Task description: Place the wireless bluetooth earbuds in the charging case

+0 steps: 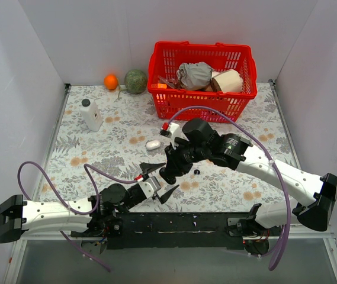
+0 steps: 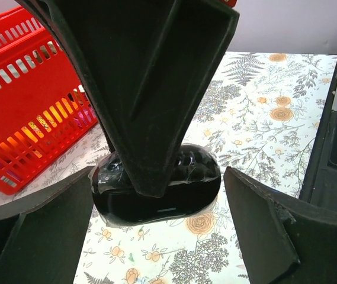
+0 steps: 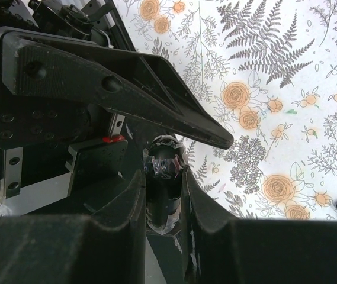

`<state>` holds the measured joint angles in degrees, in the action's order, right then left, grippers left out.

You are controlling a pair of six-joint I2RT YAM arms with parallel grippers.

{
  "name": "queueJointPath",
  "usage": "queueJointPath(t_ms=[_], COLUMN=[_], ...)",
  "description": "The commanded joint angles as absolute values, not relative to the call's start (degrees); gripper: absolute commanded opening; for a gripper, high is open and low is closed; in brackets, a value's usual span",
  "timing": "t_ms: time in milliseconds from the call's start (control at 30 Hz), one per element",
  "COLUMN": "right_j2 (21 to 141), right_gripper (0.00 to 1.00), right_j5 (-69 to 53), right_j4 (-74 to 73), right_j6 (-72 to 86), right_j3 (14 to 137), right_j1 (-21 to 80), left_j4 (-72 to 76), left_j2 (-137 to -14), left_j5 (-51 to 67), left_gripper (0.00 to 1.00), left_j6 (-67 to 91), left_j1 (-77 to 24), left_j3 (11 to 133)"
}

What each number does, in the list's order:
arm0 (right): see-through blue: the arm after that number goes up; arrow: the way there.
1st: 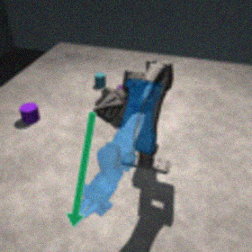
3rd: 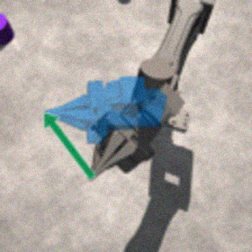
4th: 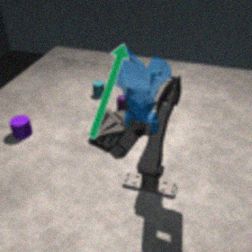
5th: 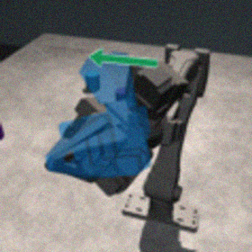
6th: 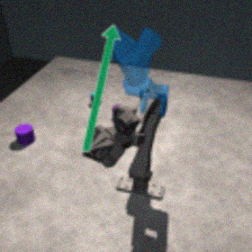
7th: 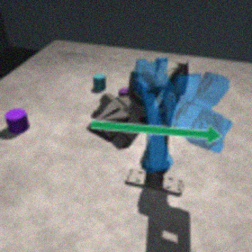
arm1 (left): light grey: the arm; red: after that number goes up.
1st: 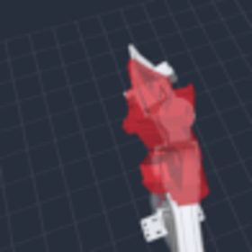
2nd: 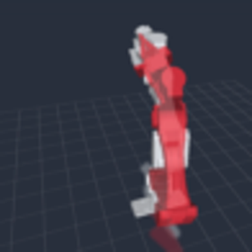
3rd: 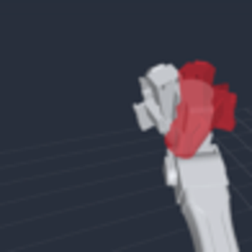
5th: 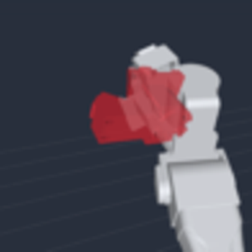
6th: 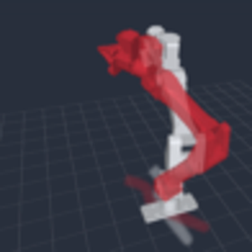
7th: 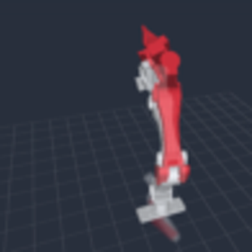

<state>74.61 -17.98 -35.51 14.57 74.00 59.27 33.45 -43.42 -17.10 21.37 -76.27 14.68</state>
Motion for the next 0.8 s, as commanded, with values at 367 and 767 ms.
queueJointPath(t_ms=[367,767], right_j2=[73.5,73.1], right_gripper=[0.01,0.01], right_j5=[-19.2,-19.1], right_j4=[-33.5,-32.2], right_j6=[15.0,15.8], right_j3=[73.7,72.4], right_j1=[59.4,59.3], left_j4=[36.0,35.4], left_j2=[-44.7,-44.0], left_j5=[-15.8,-16.5], left_gripper=[0.62,0.0], left_j6=[22.1,22.3], left_j1=[-76.5,-76.5], left_j3=[15.5,15.3])
